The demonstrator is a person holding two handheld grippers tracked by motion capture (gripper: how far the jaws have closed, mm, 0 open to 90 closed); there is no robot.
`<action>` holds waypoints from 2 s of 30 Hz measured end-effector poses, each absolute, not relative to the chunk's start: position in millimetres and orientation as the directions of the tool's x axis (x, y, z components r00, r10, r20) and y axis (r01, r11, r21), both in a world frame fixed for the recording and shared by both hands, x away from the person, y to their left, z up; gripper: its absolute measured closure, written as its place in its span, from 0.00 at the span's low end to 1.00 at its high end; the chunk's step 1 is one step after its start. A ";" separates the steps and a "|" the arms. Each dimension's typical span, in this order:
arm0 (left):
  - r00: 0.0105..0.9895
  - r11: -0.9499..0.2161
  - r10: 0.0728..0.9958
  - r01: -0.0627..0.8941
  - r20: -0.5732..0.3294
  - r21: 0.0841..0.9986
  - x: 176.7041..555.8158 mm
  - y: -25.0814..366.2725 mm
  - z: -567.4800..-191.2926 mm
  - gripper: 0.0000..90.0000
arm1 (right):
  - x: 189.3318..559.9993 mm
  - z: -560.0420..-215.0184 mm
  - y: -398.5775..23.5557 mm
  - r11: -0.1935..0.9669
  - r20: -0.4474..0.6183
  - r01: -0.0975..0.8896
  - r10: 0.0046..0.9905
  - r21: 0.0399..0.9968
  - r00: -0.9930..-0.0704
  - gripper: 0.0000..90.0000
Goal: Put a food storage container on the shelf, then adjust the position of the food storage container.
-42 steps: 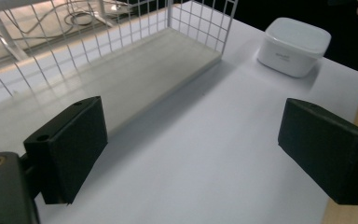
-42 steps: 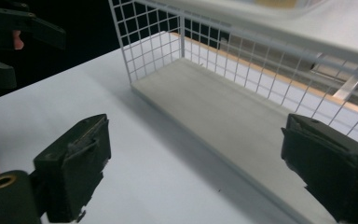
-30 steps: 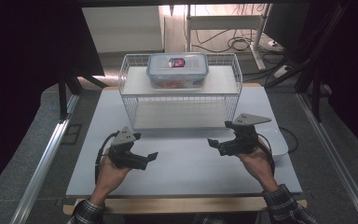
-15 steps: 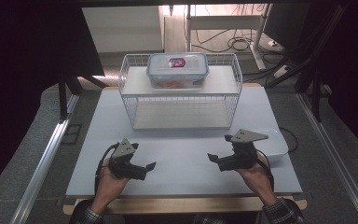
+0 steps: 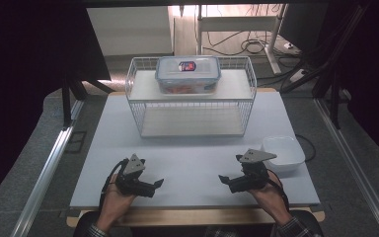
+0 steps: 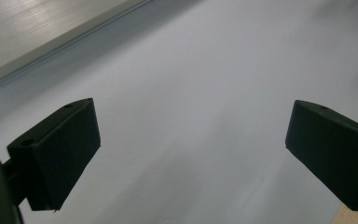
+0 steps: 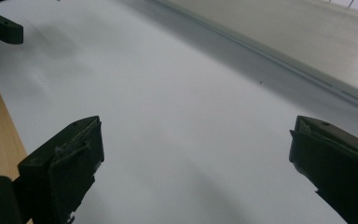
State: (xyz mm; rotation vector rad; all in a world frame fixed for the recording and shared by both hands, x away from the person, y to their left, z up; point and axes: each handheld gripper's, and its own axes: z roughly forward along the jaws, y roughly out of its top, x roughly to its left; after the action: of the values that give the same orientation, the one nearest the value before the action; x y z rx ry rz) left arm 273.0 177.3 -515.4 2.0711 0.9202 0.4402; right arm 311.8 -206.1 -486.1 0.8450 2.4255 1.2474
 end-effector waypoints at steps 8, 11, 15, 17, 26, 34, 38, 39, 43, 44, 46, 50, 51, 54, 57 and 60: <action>0.682 -0.365 0.730 0.441 -0.041 0.820 273.2 182.0 -513.9 0.04 | 313.3 -483.4 -207.4 0.462 0.015 0.398 0.638 0.792 -0.770 0.01; 0.685 -0.340 0.725 0.444 -0.070 0.829 274.9 184.7 -514.9 0.05 | 315.3 -476.0 -211.2 0.450 0.051 0.430 0.642 0.783 -0.765 0.00; 0.682 -0.328 0.727 0.445 -0.079 0.833 275.7 185.4 -515.7 0.04 | 316.3 -468.3 -218.6 0.459 0.021 0.432 0.666 0.777 -0.746 0.03; 0.684 -0.336 0.727 0.434 -0.063 0.836 274.8 184.3 -515.1 0.04 | 318.6 -462.7 -228.3 0.441 0.000 0.422 0.691 0.792 -0.722 0.12; 0.684 -0.335 0.727 0.431 -0.062 0.838 275.0 184.8 -515.9 0.03 | 329.9 -446.3 -278.7 0.357 -0.015 0.471 0.809 0.807 -0.588 0.63; 0.686 -0.342 0.726 0.430 -0.056 0.835 275.6 184.9 -517.1 0.04 | 340.1 -442.0 -320.9 0.334 -0.067 0.488 0.872 0.806 -0.485 0.97; 0.685 -0.346 0.726 0.432 -0.054 0.833 276.2 184.8 -517.8 0.04 | 345.6 -442.4 -342.2 0.298 -0.077 0.511 0.910 0.807 -0.408 0.99; 0.685 -0.347 0.727 0.434 -0.054 0.831 276.4 184.8 -518.0 0.04 | 346.6 -442.7 -346.1 0.290 -0.078 0.515 0.916 0.807 -0.394 0.99; 0.681 -0.349 0.730 0.438 -0.052 0.828 277.1 184.7 -518.7 0.04 | 351.9 -445.3 -367.3 0.250 -0.082 0.536 0.945 0.806 -0.317 0.99; 0.682 -0.352 0.730 0.438 -0.051 0.828 277.4 184.8 -518.9 0.04 | 353.0 -446.7 -373.1 0.243 -0.088 0.542 0.951 0.805 -0.296 0.99; 0.680 -0.353 0.731 0.443 -0.052 0.824 277.7 184.4 -519.5 0.05 | 354.7 -449.3 -380.6 0.233 -0.091 0.551 0.958 0.802 -0.274 0.99; 0.679 -0.356 0.732 0.448 -0.054 0.820 278.3 184.0 -520.5 0.05 | 360.6 -456.8 -394.4 0.215 -0.099 0.570 0.969 0.793 -0.229 0.99; 0.679 -0.356 0.732 0.449 -0.054 0.819 278.5 183.9 -520.7 0.05 | 361.8 -457.9 -396.1 0.213 -0.100 0.572 0.970 0.792 -0.222 0.99; 0.680 -0.361 0.732 0.450 -0.051 0.817 279.1 183.7 -521.2 0.05 | 367.1 -462.0 -400.7 0.207 -0.098 0.583 0.972 0.785 -0.213 0.99; 0.681 -0.365 0.731 0.451 -0.050 0.815 279.2 183.2 -521.7 0.05 | 372.3 -467.3 -402.3 0.209 -0.086 0.594 0.970 0.777 -0.229 0.99; 0.681 -0.363 0.731 0.452 -0.052 0.814 279.3 183.0 -521.9 0.05 | 375.8 -470.8 -402.2 0.210 -0.072 0.603 0.967 0.770 -0.245 0.99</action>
State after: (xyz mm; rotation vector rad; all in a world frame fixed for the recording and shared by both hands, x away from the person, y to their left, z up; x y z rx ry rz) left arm 279.3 183.0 -521.9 2.0200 0.9117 0.4041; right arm 375.8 -402.2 -470.8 1.4499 1.9300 0.8451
